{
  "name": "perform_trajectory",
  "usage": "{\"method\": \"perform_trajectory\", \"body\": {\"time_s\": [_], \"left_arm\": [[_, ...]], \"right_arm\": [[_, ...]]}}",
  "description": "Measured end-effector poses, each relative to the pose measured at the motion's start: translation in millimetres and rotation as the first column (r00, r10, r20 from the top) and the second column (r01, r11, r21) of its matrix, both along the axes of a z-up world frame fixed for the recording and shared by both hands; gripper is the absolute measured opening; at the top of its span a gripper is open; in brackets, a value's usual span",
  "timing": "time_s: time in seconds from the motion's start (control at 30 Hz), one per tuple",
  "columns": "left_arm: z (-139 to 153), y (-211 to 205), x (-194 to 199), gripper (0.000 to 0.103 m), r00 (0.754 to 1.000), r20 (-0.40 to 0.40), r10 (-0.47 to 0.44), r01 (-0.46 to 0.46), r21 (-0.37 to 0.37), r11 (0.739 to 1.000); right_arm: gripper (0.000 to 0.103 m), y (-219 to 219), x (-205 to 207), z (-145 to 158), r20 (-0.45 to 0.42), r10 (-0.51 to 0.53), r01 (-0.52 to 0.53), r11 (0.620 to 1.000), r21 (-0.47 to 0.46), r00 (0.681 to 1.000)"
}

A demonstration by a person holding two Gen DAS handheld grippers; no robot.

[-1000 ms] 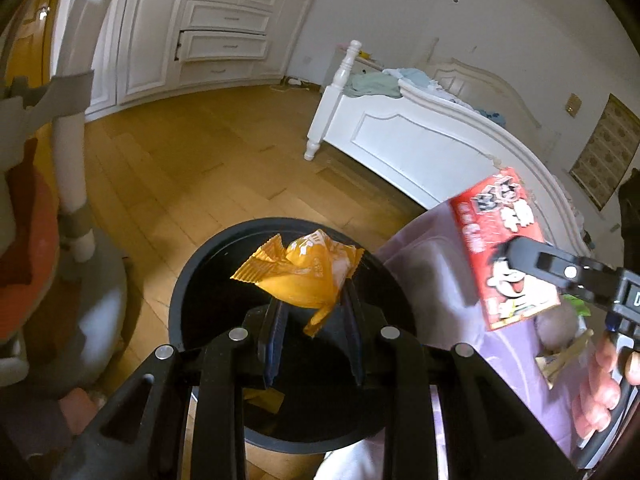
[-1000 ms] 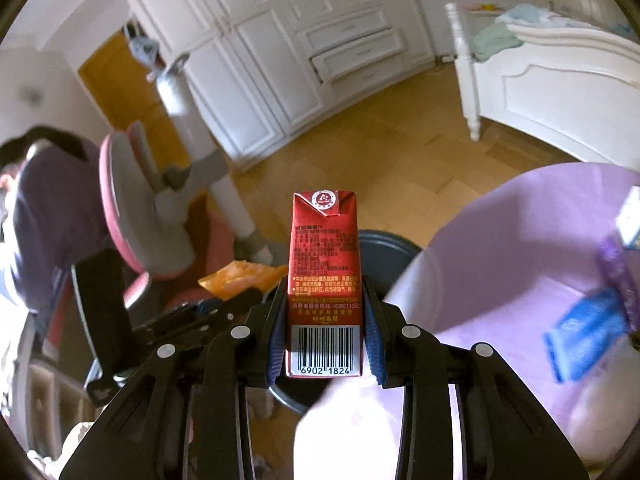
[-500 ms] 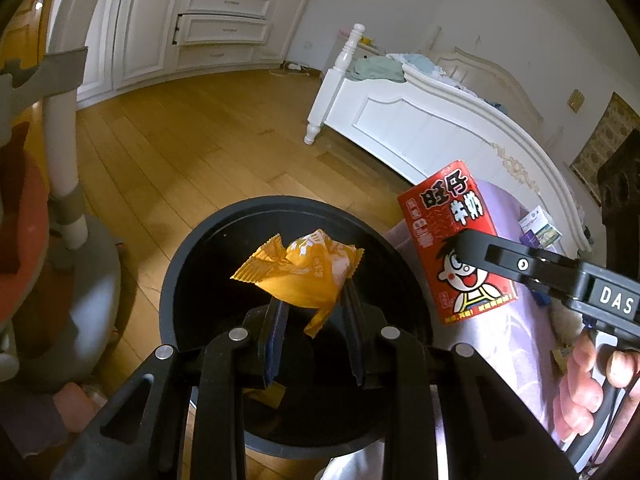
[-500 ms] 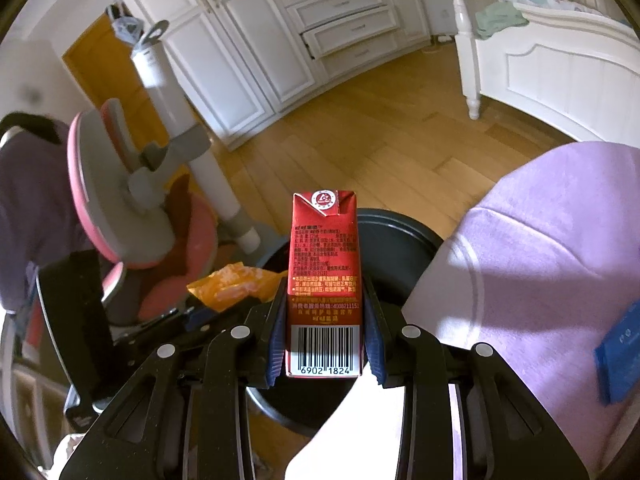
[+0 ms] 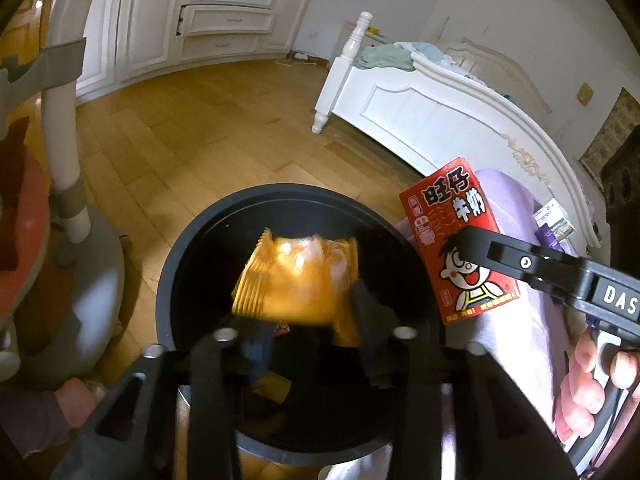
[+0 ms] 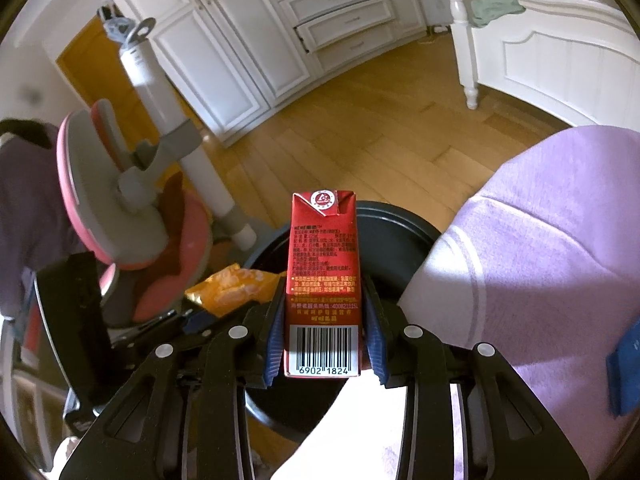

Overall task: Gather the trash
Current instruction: 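Move both items over the black bin and open both tools to drop them, then grasp the beige paper package with the left tool while the right tool grasps the clear plastic tray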

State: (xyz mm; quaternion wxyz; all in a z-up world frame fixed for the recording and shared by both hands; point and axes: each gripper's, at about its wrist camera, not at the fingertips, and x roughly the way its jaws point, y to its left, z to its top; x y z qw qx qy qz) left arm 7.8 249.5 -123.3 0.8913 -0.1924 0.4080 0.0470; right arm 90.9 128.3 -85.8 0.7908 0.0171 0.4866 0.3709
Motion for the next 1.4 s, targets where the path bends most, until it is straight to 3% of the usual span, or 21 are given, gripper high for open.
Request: {"method": "perform_trajectory", "body": {"time_s": [0.1,0.17,0.37,0.4,0.47,0.63,0.77,0.87,1.03,1.1,1.23,1.4], "left_arm": [[3.8,-1.3,-2.6,0.066,1.000,0.004,0.006,-0.006,0.015,1.000],[6.0,-3.0,-4.1,0.071,1.000,0.010,0.005,-0.005,0.018,1.000],[19.3,-14.5,-7.7,0.072,0.999,0.035,-0.028,0.027,0.032,0.999],[23.4,-18.2,-7.3,0.077,0.998,0.042,-0.038,0.037,0.036,0.999],[31.0,-26.2,-7.6,0.083,0.996,0.061,-0.059,0.056,0.043,0.997],[52.6,-63.2,-0.9,0.083,0.981,0.100,-0.168,0.164,0.052,0.985],[65.8,-105.3,4.2,0.083,0.945,0.124,-0.301,0.296,0.060,0.953],[71.6,-143.9,6.9,0.083,0.899,0.133,-0.418,0.409,0.088,0.908],[74.6,-207.3,6.3,0.083,0.793,0.124,-0.597,0.573,0.185,0.799],[72.9,-230.9,6.5,0.083,0.746,0.106,-0.658,0.625,0.232,0.746],[66.1,-264.9,11.7,0.083,0.678,0.063,-0.733,0.688,0.296,0.662],[50.4,-297.3,13.0,0.083,0.621,-0.019,-0.784,0.743,0.333,0.581]], "right_arm": [[0.066,-6.1,-0.2,4.7,0.015,-0.012,0.011,0.999,0.041,1.000],[0.067,-8.9,-0.2,6.8,0.022,-0.020,0.019,0.999,0.041,1.000],[0.067,-29.9,0.1,14.2,0.014,-0.056,0.055,0.995,0.080,0.998],[0.067,-34.1,0.2,16.0,0.014,-0.061,0.060,0.994,0.087,0.998],[0.075,-47.0,1.0,22.2,0.012,-0.081,0.079,0.992,0.102,0.997],[0.078,-93.1,2.7,46.9,0.030,-0.136,0.129,0.979,0.159,0.990],[0.085,-144.9,-0.3,68.1,0.076,-0.199,0.182,0.964,0.192,0.977],[0.085,-186.1,-3.8,80.5,0.098,-0.254,0.230,0.951,0.209,0.962],[0.085,-260.8,-19.5,92.6,0.178,-0.313,0.286,0.944,0.166,0.933],[0.085,-284.9,-27.8,92.7,0.213,-0.314,0.294,0.948,0.122,0.925],[0.085,-332.6,-47.9,81.5,0.260,-0.265,0.274,0.962,0.001,0.929],[0.085,-359.0,-67.7,54.1,0.296,-0.177,0.236,0.956,-0.175,0.939]]}}
